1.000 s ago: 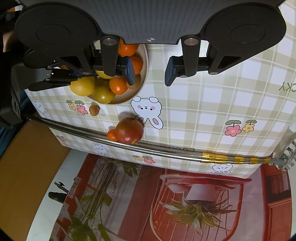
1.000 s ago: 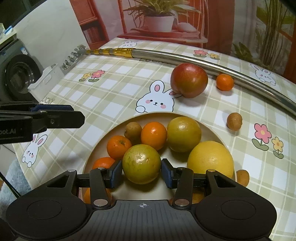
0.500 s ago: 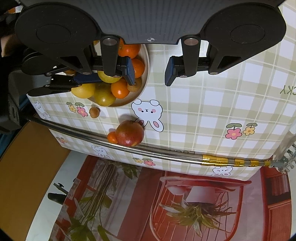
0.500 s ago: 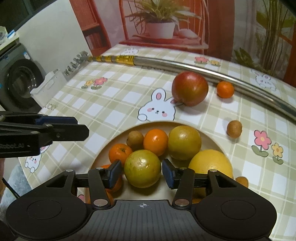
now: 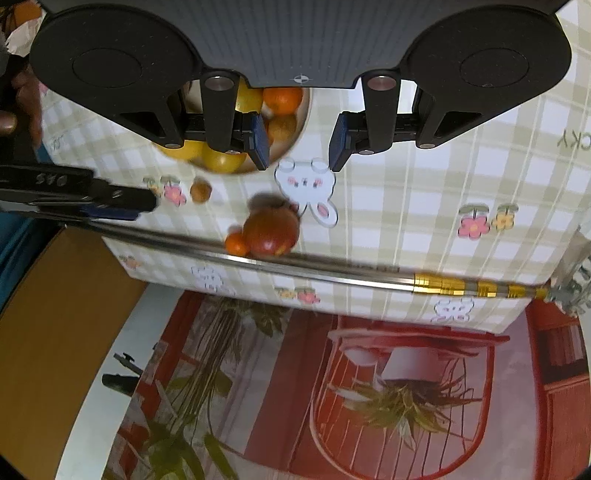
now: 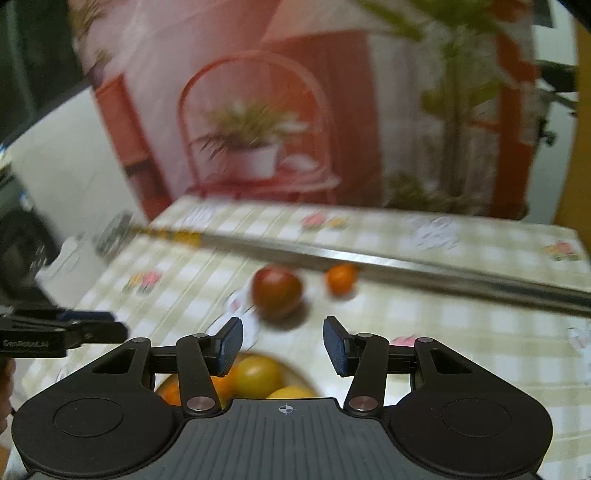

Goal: Organize fruits
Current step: 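Lower the yellow-green citrus into the plate and open the right tool, then grasp another small brown fruit with the left tool while the right tool reaches toward a tangerine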

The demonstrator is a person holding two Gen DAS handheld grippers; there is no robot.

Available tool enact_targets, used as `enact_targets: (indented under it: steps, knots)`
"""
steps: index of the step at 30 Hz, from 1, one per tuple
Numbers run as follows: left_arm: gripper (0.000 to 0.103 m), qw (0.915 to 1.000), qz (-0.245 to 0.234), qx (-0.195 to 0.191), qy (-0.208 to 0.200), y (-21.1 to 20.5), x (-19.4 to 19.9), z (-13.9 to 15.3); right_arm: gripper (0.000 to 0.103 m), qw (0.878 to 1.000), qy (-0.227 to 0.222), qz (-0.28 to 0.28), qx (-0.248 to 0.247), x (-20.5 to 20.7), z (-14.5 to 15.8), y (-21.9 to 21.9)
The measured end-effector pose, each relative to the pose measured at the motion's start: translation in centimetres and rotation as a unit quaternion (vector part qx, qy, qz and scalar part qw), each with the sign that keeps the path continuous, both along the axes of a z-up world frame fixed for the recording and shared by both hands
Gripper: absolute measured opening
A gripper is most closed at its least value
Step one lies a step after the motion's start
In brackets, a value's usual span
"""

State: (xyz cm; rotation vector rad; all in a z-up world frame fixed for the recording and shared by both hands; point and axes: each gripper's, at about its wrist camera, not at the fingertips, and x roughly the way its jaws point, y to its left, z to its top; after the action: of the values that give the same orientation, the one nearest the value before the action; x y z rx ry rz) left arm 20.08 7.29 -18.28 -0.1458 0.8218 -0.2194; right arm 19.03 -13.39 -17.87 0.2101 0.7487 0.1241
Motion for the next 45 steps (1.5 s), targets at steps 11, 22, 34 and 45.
enact_targets:
  steps: [11,22,34,45]
  knots:
    - [0.037,0.9983,-0.058,0.007,0.005,-4.6,3.8,1.3,0.046,0.997,-0.008,-0.079,0.018,-1.4,-1.0,-7.2]
    - [0.037,0.9903,-0.119,0.0,0.073,-12.3,11.0,-3.1,0.046,0.993,0.005,-0.114,0.039,-2.9,-4.3,-10.3]
    - [0.036,0.9811,-0.104,0.01,0.163,-16.4,16.2,-9.9,0.046,0.988,0.015,-0.144,0.06,-4.1,-6.5,-13.2]
    - [0.029,0.9825,-0.11,0.011,0.15,-15.9,15.3,-9.3,0.046,0.987,0.017,-0.142,0.068,-3.7,-6.7,-13.3]
